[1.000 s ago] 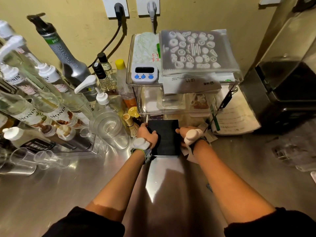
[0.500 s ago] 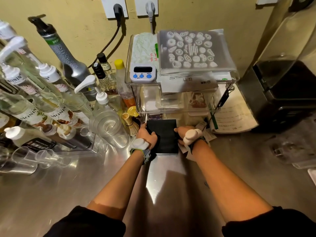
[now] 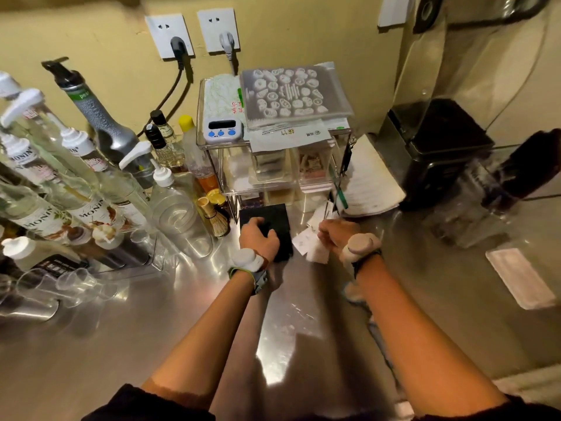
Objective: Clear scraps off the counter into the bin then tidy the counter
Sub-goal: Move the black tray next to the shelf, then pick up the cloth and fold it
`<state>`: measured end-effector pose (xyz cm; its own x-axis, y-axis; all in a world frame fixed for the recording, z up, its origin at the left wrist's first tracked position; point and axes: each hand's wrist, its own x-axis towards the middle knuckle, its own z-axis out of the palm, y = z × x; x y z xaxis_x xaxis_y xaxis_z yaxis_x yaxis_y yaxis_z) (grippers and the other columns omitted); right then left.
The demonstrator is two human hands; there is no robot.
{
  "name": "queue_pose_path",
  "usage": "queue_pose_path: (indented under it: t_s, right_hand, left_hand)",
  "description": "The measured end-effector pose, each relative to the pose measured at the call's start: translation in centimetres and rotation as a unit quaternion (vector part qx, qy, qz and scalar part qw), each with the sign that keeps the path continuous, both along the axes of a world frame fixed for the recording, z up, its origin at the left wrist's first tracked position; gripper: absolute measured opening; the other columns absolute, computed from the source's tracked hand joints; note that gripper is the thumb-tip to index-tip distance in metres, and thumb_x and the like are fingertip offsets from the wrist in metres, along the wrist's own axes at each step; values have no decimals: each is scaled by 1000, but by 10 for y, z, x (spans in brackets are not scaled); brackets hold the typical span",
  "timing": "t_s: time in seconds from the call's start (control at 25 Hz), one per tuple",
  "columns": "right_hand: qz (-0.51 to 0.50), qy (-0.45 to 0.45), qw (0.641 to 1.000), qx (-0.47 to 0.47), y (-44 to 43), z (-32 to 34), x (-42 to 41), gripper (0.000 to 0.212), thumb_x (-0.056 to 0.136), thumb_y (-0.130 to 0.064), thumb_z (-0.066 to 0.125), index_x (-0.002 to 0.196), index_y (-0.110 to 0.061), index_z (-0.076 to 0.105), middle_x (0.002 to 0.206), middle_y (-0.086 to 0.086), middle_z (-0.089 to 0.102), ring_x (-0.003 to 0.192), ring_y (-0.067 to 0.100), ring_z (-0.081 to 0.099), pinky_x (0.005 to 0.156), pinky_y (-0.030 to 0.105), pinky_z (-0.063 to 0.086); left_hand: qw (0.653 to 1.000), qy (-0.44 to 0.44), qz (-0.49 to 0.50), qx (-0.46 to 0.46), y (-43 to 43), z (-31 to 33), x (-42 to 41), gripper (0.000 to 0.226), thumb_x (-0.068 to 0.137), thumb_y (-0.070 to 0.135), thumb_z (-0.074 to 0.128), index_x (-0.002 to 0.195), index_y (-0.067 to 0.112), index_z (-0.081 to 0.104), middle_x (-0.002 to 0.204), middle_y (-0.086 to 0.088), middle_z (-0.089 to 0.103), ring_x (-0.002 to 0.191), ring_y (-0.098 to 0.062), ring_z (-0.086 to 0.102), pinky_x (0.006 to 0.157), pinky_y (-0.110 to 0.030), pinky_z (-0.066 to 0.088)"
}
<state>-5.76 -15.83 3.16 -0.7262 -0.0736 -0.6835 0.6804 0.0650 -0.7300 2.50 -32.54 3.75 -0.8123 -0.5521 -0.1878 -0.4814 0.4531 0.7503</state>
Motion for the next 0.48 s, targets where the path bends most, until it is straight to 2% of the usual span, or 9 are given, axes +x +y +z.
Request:
queue_pose_path:
  t_s: [0.08,0.16,0.28,0.36,0.48]
  right_hand:
    - [-11,16,1000,25,28,1,13,16,88,-6,55,75,-13,58,64,5,57,53,12,53,49,20,44]
    - [-33,21,998,46,61,-4,28,11,88,-8,56,81,-14,62,67,4,58,55,12,52,46,20,43]
    - [-117,4,992,49,107,-9,53,14,87,-11,61,77,-19,65,67,5,62,54,12,54,43,18,44]
    - [-141,2,988,59,135,-15,67,13,87,-11,62,76,-17,67,65,7,61,50,14,53,42,19,43]
    - [-152,10,983,107,175,-27,86,11,84,-15,64,74,-11,67,67,11,64,60,24,56,57,34,48]
  left_hand:
    - [999,22,-25,1,26,3,6,40,88,19,62,126,6,58,119,-12,65,109,-28,63,89,-30,50]
    - [997,42,-49,30,55,3,11,32,89,18,62,118,6,62,106,-12,70,96,-26,67,78,-26,50]
    - [993,42,-98,53,102,-2,19,18,88,19,61,102,8,64,92,-12,72,82,-25,68,75,-32,56]
    - [988,29,-142,56,130,-10,24,13,86,18,62,95,9,64,89,-11,71,83,-27,68,76,-35,56]
    - [978,-39,-198,55,161,-23,30,18,86,24,61,93,7,63,94,-15,69,90,-33,66,75,-36,53]
